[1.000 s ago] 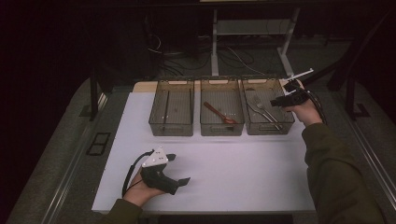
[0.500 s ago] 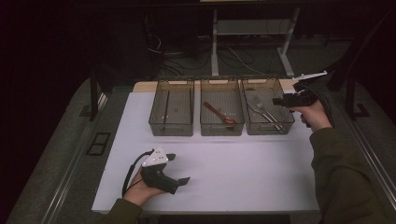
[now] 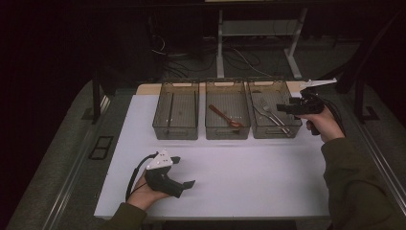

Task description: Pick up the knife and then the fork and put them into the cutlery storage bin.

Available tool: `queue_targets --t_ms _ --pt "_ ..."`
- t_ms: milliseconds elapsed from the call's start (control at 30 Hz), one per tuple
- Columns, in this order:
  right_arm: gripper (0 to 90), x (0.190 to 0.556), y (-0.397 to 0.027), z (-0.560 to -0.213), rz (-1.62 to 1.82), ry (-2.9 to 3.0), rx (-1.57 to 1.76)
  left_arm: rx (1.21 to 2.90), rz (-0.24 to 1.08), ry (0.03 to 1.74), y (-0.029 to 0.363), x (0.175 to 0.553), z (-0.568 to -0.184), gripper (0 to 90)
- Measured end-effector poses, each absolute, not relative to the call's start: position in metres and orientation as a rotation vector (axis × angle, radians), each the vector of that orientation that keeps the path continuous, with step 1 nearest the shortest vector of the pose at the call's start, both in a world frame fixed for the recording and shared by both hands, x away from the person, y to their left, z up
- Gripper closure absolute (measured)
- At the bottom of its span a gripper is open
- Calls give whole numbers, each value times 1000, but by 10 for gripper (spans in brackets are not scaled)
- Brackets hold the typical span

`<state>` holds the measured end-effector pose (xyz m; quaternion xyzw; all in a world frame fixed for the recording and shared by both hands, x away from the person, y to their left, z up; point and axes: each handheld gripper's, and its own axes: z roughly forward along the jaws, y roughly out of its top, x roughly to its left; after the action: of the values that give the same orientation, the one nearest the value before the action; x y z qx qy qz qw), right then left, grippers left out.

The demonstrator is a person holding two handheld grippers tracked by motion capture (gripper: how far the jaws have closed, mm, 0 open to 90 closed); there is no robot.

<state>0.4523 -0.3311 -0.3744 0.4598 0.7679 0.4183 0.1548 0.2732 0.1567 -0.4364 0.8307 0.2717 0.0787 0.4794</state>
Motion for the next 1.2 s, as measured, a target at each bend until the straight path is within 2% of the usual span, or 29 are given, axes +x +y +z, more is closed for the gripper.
queue_targets --t_ms 733,1200 --pt "239 395 -312 -376 1281 2239 1147 2028 200 655 160 272 -436 0" --pt "200 352 -306 -388 1362 2240 1089 2023 205 644 161 271 -436 0"
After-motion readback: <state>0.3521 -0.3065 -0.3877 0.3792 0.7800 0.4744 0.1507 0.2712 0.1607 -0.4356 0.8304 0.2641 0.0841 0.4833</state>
